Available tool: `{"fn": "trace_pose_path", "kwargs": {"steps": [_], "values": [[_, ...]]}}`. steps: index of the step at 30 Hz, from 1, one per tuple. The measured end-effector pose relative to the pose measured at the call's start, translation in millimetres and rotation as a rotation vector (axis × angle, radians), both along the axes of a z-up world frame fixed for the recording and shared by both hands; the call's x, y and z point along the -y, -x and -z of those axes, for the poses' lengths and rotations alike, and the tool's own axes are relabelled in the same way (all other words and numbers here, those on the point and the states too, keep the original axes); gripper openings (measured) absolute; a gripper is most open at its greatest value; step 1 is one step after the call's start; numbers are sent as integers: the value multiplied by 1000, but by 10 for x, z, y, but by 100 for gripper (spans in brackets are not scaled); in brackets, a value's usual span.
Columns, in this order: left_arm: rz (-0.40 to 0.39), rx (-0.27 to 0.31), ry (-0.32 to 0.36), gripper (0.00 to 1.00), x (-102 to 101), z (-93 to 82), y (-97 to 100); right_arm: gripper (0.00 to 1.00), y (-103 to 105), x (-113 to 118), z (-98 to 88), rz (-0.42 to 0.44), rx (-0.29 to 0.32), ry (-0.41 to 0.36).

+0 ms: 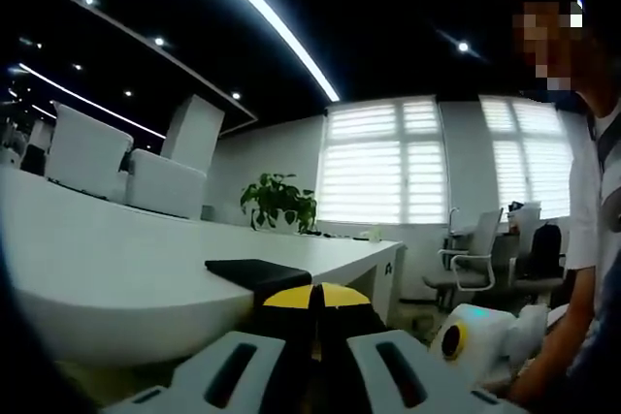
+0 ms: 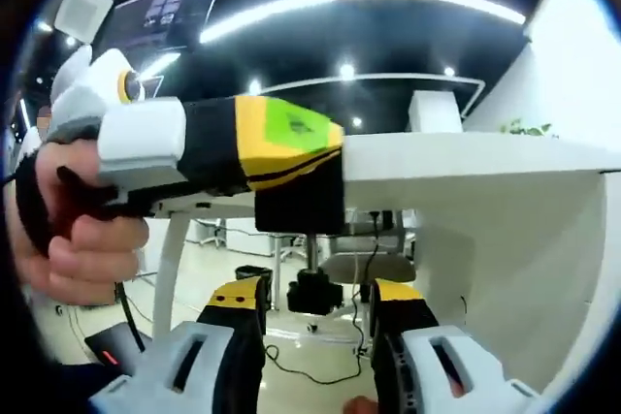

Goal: Clamp the fixed fixture on the desktop, loosen the retaining clip, secure it to the edge of the desk, and tighten the retaining clip.

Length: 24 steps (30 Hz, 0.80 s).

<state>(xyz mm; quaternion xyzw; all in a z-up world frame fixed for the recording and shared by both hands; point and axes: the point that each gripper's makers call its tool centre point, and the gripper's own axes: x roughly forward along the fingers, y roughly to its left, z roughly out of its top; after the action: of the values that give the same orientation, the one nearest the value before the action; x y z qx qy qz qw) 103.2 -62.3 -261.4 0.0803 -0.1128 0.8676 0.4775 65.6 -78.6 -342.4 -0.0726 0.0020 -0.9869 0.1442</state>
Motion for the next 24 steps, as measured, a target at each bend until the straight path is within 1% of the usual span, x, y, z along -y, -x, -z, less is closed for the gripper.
{"fn": "trace_pose_path", "kwargs": {"steps": [2, 3, 4, 5, 6, 8, 10, 13, 14, 15, 16, 17, 19, 21, 22, 24], "values": [[2, -1, 1, 2, -2, -1, -3, 38, 25, 41, 5, 6, -2, -22], [1, -3, 5, 2, -1, 0, -5, 29, 39, 44, 18, 5, 4, -33], [1, -5, 11, 2, 1, 0, -7, 24, 46, 20, 30, 18, 5, -51], [1, -5, 13, 2, 4, -2, -9, 23, 49, 1, -22, 10, -26, -93], [1, -8, 18, 2, 8, -3, -11, 23, 45, -36, 1, 11, -25, -113], [1, -12, 22, 2, 21, -5, -10, 23, 37, -31, 8, -20, -23, -93], [3, -12, 20, 2, 32, -3, -12, 23, 23, -22, 6, -74, -29, -63], [3, -12, 16, 2, 39, 1, -14, 23, 23, 1, 2, -144, -46, -65], [3, -11, 15, 2, 41, 2, -14, 23, 55, 17, 18, -174, -48, -63], [3, -11, 15, 2, 41, 3, -16, 23, 58, 27, 20, -205, -44, -67], [2, -12, 18, 2, 46, 6, -18, 23, 69, 35, 28, -235, -24, -70], [1, -12, 20, 2, 54, 7, -17, 23, 71, 45, 31, -265, -14, -90], [-1, -12, 18, 2, 71, 9, -17, 23, 68, 60, 22, -314, -19, -126], [-2, -11, 20, 2, 86, 15, -18, 23, 61, 69, 27, -373, -20, -112], [-2, -10, 20, 2, 91, 16, -18, 23, 70, 56, 24, -385, -23, -112], [-3, -10, 19, 2, 97, 17, -19, 23, 63, 70, 23, -406, -34, -150]]}}
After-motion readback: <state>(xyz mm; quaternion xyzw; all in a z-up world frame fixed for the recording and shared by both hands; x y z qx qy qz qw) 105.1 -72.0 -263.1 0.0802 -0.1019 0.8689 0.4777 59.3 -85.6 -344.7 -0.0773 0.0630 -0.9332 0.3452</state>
